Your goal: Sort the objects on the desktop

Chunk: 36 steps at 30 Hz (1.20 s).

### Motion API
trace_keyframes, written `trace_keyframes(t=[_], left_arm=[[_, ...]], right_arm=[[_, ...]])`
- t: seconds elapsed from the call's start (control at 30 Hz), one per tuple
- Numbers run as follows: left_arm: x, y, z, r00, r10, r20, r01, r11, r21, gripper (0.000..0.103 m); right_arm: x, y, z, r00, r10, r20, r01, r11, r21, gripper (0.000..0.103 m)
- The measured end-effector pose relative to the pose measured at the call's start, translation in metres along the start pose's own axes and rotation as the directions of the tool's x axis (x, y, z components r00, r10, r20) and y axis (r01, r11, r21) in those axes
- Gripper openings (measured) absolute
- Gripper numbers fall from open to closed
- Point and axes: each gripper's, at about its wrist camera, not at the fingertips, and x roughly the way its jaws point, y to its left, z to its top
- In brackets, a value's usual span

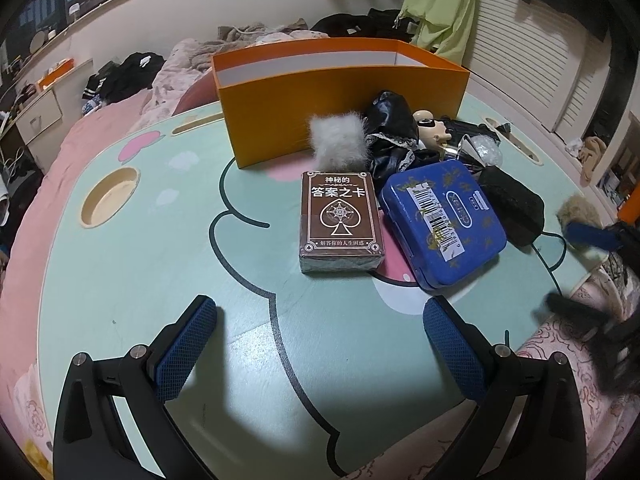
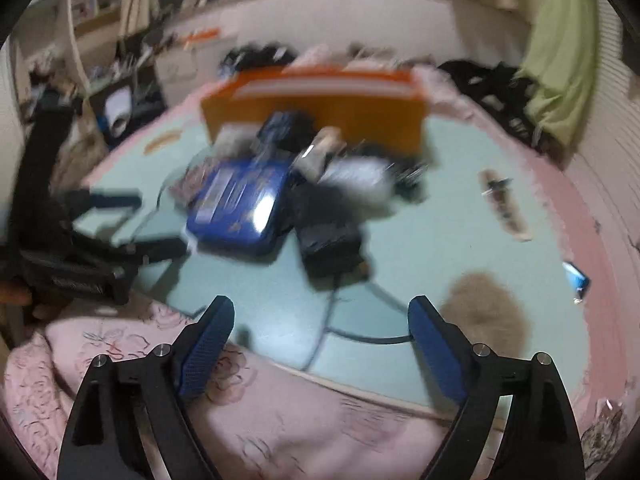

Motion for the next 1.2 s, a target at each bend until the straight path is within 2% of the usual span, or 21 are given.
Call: trace_keyframes(t=[0.1,0.17,0.2,0.23,0.33,0.5,0.57,0.67,0.73,0.8,0.9,0.93,1.0,1.1,1.2], left_arm=[[0.000,0.000,0.000,1.000,0.000,0.002,0.000,1.000,-0.002,0.103],[0.001,0.001,0.000,1.000,0.000,0.003,0.000,1.000,-0.002,0.103],[0.001,0.001,0.000,1.000,-0.001,0.003,0.001,1.000,-0.002,0.103],[0.001,0.001,0.000,1.000,-0.001,0.004,0.001,1.000,-0.002,0.103],[0.001,0.001,0.000,1.000,-0.001,0.004,0.001,1.000,-0.003,0.103],[0.001,0.001,-0.001,1.000,-0.001,0.005,0.001,1.000,-0.003,0.103],[0.001,0.002,-0.001,1.000,0.000,0.005,0.000,1.000,-0.003,0.103],[0.000,0.002,-0.001,1.000,0.001,0.006,-0.001,1.000,-0.005,0.103],[0.000,0.003,-0.001,1.000,0.002,0.006,-0.002,1.000,-0.005,0.103],[0.000,0.003,-0.001,1.000,0.001,0.006,-0.001,1.000,-0.006,0.103],[0.000,0.002,-0.001,1.000,0.001,0.006,-0.001,1.000,-0.006,0.103],[0.000,0.003,-0.001,1.000,0.002,0.006,-0.002,1.000,-0.006,0.103],[0.000,0.002,-0.001,1.000,0.007,0.004,-0.007,1.000,-0.003,0.103],[0.000,0.002,-0.002,1.000,0.010,0.005,-0.010,1.000,-0.004,0.103],[0.000,0.003,-0.003,1.000,0.012,0.006,-0.012,1.000,-0.004,0.103]], right_arm=[[-0.029,-0.030,-0.005,0.992,-0.083,0.097,0.073,0.992,0.102,0.089],[-0.029,-0.049,-0.012,0.989,-0.131,0.067,0.121,0.983,0.142,0.088],[-0.025,-0.056,-0.017,0.988,-0.151,0.043,0.143,0.978,0.155,0.081],[-0.021,-0.059,-0.018,0.987,-0.156,0.024,0.150,0.975,0.161,0.067],[-0.005,-0.059,-0.016,0.991,-0.129,-0.015,0.130,0.980,0.152,0.042],[0.025,-0.041,0.012,0.997,-0.075,-0.013,0.076,0.996,0.049,0.040],[0.040,-0.038,0.025,0.998,-0.053,-0.038,0.055,0.997,0.055,0.041],[0.047,-0.039,0.034,0.999,-0.005,-0.039,0.009,0.996,0.084,0.050],[0.038,-0.039,0.030,0.999,-0.037,-0.005,0.037,0.996,0.086,0.074],[0.024,-0.037,0.019,0.996,-0.080,0.041,0.076,0.994,0.084,0.083],[0.019,-0.032,0.000,0.993,-0.113,0.042,0.110,0.992,0.058,0.086],[0.022,-0.029,-0.006,0.991,-0.134,0.028,0.133,0.990,0.038,0.093],[0.019,-0.023,-0.013,0.987,-0.146,0.061,0.145,0.989,0.020,0.102],[0.014,-0.023,-0.006,0.993,-0.111,0.047,0.110,0.994,0.020,0.103],[0.007,-0.018,-0.002,0.993,-0.108,0.053,0.107,0.994,0.016,0.103]])
